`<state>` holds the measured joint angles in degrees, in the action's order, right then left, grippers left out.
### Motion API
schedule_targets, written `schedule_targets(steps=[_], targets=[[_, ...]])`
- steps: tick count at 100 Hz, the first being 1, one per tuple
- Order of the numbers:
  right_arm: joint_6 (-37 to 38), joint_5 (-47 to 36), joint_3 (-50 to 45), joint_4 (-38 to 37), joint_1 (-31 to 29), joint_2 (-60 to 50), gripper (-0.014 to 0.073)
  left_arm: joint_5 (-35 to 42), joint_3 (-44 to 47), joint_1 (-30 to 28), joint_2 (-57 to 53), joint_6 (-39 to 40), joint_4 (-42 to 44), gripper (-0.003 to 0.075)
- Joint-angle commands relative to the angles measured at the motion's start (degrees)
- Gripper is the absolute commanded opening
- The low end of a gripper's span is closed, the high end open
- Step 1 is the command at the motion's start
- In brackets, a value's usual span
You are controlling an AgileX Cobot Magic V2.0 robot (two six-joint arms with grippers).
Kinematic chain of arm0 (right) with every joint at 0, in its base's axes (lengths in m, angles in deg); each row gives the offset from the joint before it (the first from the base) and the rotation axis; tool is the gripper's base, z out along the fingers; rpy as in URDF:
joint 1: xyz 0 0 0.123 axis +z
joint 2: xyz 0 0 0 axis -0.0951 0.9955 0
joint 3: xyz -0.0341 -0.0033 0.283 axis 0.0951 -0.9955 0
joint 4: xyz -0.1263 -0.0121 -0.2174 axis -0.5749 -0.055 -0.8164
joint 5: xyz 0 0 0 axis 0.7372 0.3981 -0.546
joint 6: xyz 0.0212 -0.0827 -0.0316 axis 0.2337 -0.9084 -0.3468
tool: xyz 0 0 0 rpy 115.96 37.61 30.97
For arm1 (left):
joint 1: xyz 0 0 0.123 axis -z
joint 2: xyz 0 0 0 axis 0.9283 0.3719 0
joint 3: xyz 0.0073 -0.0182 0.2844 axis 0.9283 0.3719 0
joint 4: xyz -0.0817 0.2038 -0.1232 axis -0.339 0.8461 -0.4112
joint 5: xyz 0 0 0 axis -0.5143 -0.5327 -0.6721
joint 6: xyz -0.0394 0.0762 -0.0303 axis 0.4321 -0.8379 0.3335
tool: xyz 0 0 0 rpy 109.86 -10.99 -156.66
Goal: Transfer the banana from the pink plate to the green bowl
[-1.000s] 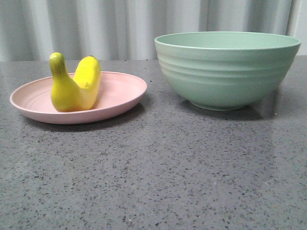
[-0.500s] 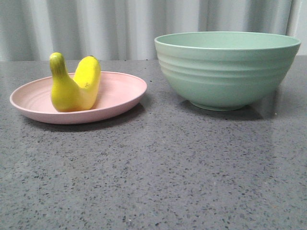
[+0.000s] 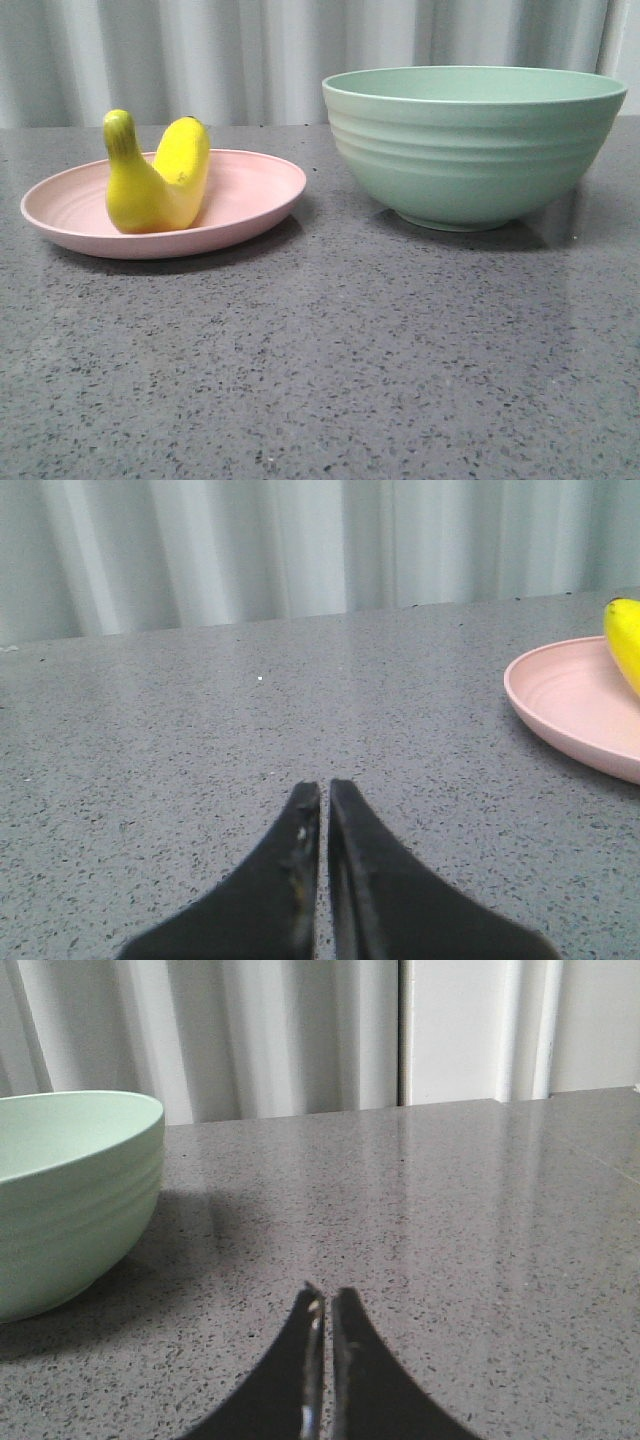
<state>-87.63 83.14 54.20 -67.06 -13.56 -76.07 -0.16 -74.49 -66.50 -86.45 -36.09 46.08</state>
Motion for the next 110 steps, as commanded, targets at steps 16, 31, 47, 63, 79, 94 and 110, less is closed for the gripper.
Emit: schedule_targets(steps=[16,31,47,63,79,94,110], targets=[[-0.49,-4.6,-1.46,-0.54,-0.1,-0.83,-0.0079,4.96,1.46,0.0,-1.79,0.45,-0.59,-0.0018],[-0.49,-4.6,-1.35,-0.03,0.0,-0.83,-0.0079,5.53,1.04,0.0,-1.79,0.45,-5.76,-0.0019],[-0.49,-0.61,2.27,0.8,1.09,-0.45,-0.0079,4.28,-1.74,0.0,-1.79,0.21,-7.0,-0.0019],[-0.49,6.06,8.77,0.8,2.66,3.7,-0.0079,-0.71,-8.46,0.0,0.47,0.07,-3.7,-0.0019],[-0.49,6.91,14.28,0.8,2.9,11.45,-0.0079,1.82,-13.0,0.0,5.78,0.07,-3.2,-0.0019],[-0.49,3.67,14.88,0.8,2.9,16.51,-0.0079,11.75,-12.74,0.0,8.07,0.07,-3.2,-0.0019],[-0.49,3.09,14.88,0.8,2.9,17.67,-0.0079,13.99,-12.99,0.0,8.3,0.07,-3.2,-0.0019]])
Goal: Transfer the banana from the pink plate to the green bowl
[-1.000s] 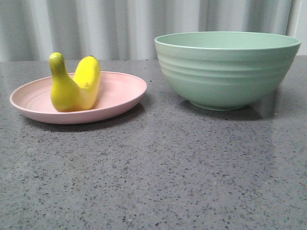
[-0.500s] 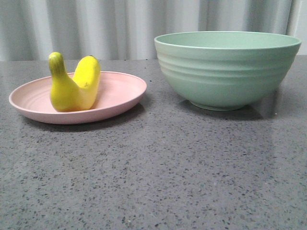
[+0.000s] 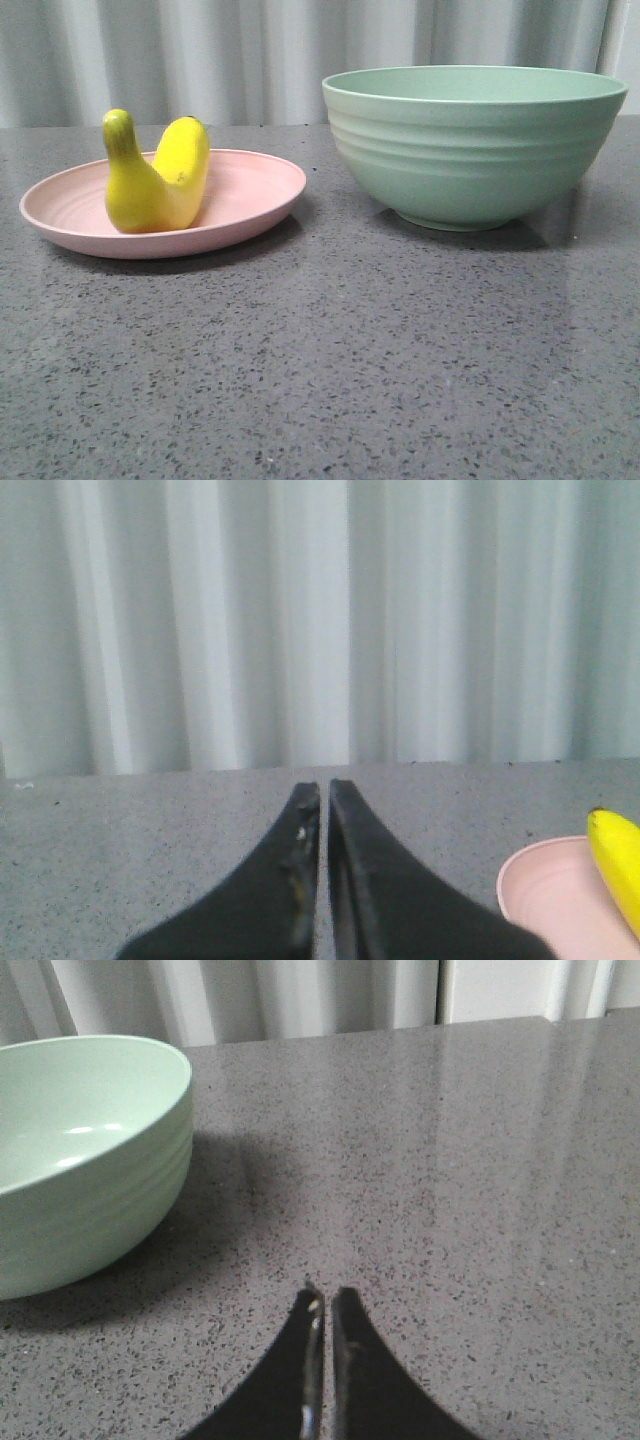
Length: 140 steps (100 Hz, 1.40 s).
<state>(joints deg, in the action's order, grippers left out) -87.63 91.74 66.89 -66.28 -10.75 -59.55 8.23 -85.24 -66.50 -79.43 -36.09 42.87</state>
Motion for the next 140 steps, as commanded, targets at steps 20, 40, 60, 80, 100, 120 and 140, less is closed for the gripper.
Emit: schedule_targets(steps=[20,40,60,80,100,120,140], targets=[[-0.49,-2.3,2.99,0.02,0.09,1.16,-0.0079,-1.26,-5.9,0.0,3.23,0.07,0.02,-0.0018],[-0.49,-1.63,3.37,0.02,0.09,1.16,-0.0079,-8.4,-12.06,0.0,10.73,0.07,-1.42,0.0011],[-0.49,-1.63,3.37,0.02,0.09,1.16,-0.0079,-7.69,-17.0,1.37,18.07,0.07,-2.8,0.0337],[-0.49,-1.63,3.27,0.02,0.09,1.16,-0.0079,-7.13,-22.97,6.99,27.32,0.07,-3.18,0.0421],[-0.49,-1.63,3.27,0.02,0.09,1.16,-0.008,-13.23,-32.58,14.44,37.5,0.07,-10.77,0.0421],[-0.49,-1.63,3.27,0.02,0.09,1.16,-0.0079,-23.14,-43.02,19.33,50.23,0.07,-18.1,0.0421],[-0.49,-1.63,3.27,0.02,0.09,1.16,-0.0079,-31.87,-50.65,20.76,60.96,0.07,-23.19,0.0421]])
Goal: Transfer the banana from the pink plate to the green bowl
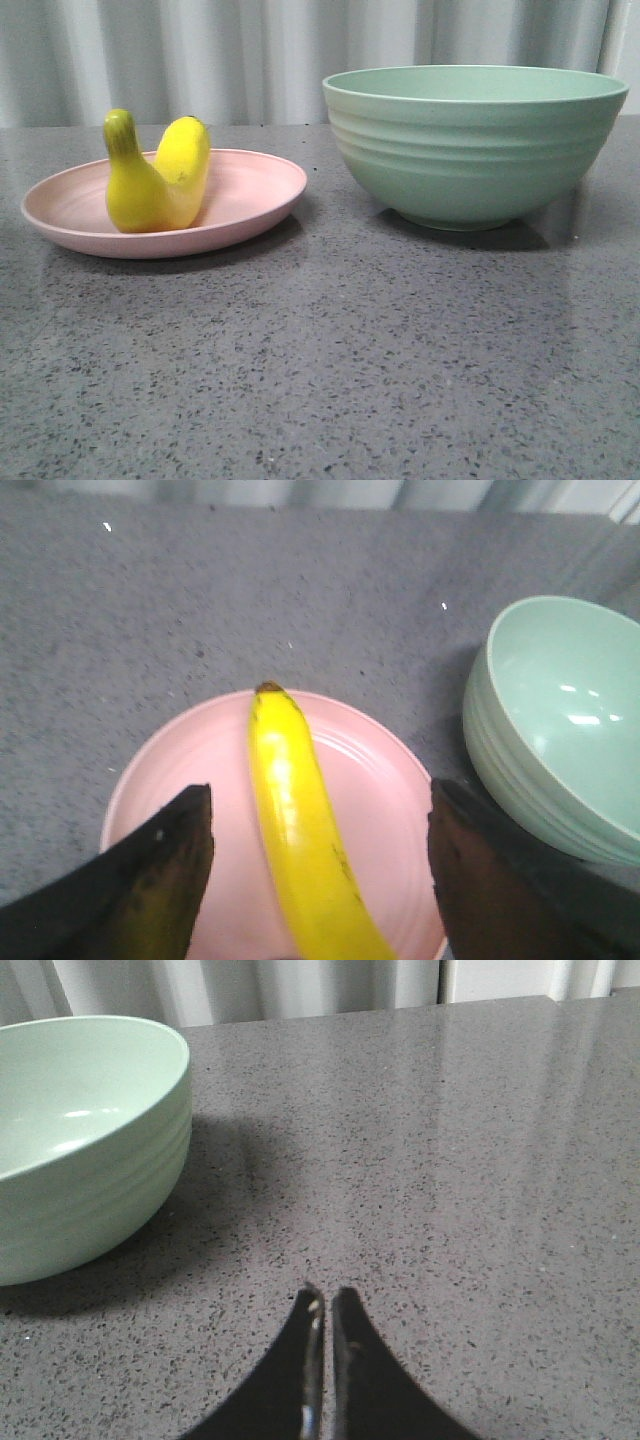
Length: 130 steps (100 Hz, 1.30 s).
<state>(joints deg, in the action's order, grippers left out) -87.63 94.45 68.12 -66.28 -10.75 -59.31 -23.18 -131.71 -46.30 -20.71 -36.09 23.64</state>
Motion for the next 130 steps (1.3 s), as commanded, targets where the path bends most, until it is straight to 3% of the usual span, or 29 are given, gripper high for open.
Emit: schedule_targets(steps=[1,32,57,130], targets=[[-0.49,-4.34,2.04,0.02,0.09,0.92,-0.0079,-1.02,-4.37,0.56,2.92,0.07,-4.44,0.0421],[-0.49,-4.81,2.04,0.02,0.09,0.92,-0.0079,-17.17,-12.89,0.56,15.0,1.12,-7.9,0.0421],[-0.49,-4.81,2.04,0.02,0.09,0.92,-0.0079,-22.59,-13.85,0.56,19.39,4.19,-7.9,0.0421],[-0.49,-5.18,2.04,0.02,0.09,0.92,-0.0079,-25.57,-13.85,2.29,22.91,7.95,-4.48,0.042]])
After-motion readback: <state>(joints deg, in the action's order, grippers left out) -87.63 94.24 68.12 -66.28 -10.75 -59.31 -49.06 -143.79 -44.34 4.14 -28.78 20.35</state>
